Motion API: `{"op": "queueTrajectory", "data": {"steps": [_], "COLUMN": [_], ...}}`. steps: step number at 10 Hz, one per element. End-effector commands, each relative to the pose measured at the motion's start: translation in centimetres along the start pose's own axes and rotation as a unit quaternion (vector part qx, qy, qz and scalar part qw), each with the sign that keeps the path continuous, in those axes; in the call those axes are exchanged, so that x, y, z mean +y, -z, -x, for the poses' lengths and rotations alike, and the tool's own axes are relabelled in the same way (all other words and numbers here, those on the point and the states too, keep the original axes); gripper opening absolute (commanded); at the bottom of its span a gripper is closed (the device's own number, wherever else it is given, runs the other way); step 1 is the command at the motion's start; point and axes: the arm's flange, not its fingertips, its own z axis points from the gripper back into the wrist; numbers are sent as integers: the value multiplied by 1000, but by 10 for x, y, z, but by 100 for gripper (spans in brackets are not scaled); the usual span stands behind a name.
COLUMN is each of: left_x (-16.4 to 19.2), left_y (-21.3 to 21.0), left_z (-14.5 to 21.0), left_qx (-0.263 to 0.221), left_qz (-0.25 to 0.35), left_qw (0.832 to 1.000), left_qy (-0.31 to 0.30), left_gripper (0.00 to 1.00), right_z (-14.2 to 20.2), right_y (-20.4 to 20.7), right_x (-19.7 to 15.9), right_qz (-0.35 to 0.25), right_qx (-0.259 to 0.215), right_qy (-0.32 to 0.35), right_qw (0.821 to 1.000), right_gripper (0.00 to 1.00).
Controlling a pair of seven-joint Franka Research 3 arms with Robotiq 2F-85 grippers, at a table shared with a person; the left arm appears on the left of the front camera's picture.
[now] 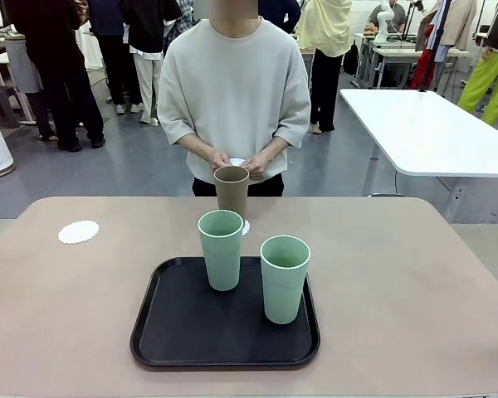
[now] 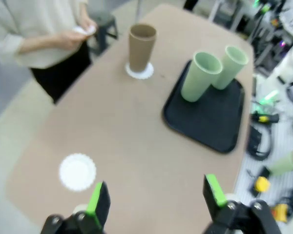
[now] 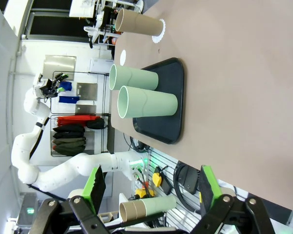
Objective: Place coasters on the table and set cups on them.
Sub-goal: Take one Reusable plastic cup from the Flat Tray and place it on a coaster set by the human.
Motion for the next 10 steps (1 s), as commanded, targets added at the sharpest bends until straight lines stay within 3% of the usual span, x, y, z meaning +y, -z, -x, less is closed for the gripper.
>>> {"op": "queueTrajectory", "data": {"steps": [1,3,6,7,9,10], "left_x": [-27,-50,-84,-94,-107,-108], "left_y": [49,87,125,131,134,133], "left_z": [-11,-26,-31,-29,-23,-24], "left_qx": [21,67,206,255,369,399], "left_qz": [-56,-100,-126,-105,-8,14], "left_qw": [997,986,944,931,904,893], "left_qy": [48,118,223,238,218,209], "left_gripper": [100,100,100,100,100,100], "right_z": [-1,-1,-1,-1,-1,-1], "right_y": [1,1,1,1,1,1], "right_x": [0,0,0,0,0,0], "right_qz": [-9,-9,-9,-9,-9,-9], "right_qx": [-3,-3,-3,-3,-3,-3], "right_qy": [-4,-4,-4,-4,-4,-4], "right_qw": [1000,1000,1000,1000,1000,1000], "right_gripper": [100,100,100,100,100,100]}}
